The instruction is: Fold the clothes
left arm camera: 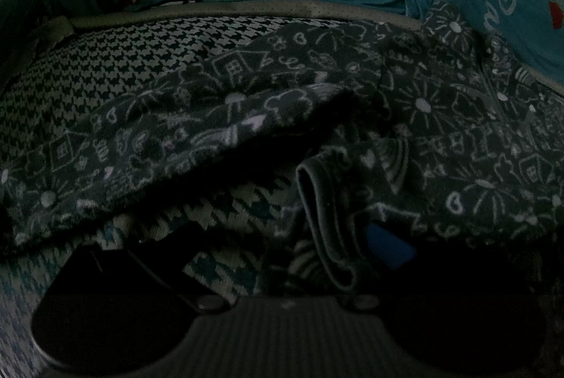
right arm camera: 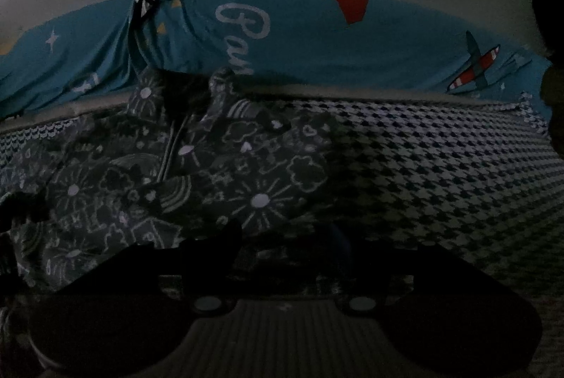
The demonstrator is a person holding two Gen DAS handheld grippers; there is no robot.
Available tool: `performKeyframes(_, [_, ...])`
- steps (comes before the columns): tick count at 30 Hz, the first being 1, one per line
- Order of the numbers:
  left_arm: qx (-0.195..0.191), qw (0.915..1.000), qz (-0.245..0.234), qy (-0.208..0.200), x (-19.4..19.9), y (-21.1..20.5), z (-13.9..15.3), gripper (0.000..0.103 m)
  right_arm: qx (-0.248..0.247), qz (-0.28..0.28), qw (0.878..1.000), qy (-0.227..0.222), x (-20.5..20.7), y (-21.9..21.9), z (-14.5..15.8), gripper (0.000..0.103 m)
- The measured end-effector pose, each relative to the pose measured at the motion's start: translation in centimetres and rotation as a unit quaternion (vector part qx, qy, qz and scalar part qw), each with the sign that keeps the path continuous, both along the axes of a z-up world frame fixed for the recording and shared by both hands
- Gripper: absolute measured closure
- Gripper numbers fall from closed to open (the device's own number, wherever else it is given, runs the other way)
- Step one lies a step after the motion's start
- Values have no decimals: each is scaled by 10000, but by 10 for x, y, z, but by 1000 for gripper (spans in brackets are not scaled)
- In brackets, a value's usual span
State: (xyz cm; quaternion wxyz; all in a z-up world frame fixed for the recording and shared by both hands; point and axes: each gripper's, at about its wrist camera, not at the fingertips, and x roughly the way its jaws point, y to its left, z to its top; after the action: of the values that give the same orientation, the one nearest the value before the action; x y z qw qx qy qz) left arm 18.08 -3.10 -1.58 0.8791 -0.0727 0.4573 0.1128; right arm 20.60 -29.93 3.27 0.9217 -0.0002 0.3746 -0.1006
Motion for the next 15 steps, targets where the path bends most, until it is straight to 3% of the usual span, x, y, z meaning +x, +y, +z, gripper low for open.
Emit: performKeyframes(15, [59, 9994, 230, -244, -13, 19, 16, 0, -224, 54, 9978, 615, 14, 11, -28, 42])
